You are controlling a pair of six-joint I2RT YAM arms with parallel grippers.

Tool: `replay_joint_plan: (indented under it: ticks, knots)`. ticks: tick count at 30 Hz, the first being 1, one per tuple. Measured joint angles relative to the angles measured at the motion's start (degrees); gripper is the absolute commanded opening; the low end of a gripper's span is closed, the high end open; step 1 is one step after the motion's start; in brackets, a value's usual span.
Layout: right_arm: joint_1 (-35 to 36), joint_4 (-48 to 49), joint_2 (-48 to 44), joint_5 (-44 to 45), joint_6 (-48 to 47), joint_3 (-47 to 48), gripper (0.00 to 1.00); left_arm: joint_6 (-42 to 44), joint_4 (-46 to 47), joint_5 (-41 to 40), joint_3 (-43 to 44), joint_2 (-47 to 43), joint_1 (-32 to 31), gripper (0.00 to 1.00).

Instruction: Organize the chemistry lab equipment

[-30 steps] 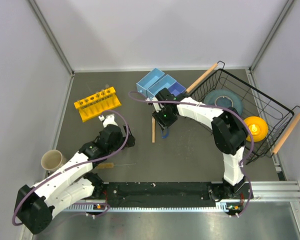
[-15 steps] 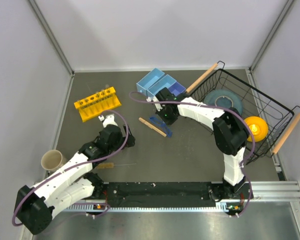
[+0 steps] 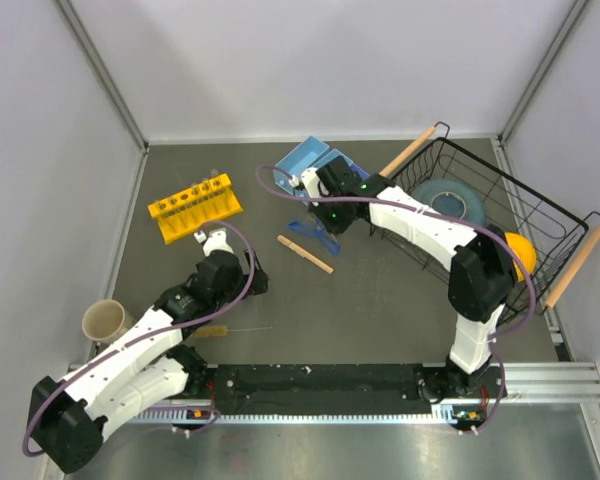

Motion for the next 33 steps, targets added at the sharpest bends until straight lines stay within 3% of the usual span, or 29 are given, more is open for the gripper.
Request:
replay_joint_plan:
  ticks: [8,20,33]
  knots:
    - [-0.7,0.04,-0.83,-4.24,-14.49,8.02,0.0,1.11,-1.99,-2.05,0.02,-2.54,0.0,0.99]
    - [-5.01,0.48,0.0,-4.24,-50.27,16.52,0.0,1.36,-5.53,-6.14,0.02,-9.42,0.0,0.99]
    - [-7.98,3.98,5.7,-0.92,-88.7,14.34,0.01,1.31,-6.36,-7.74,0.02,-8.74,0.0,0.99]
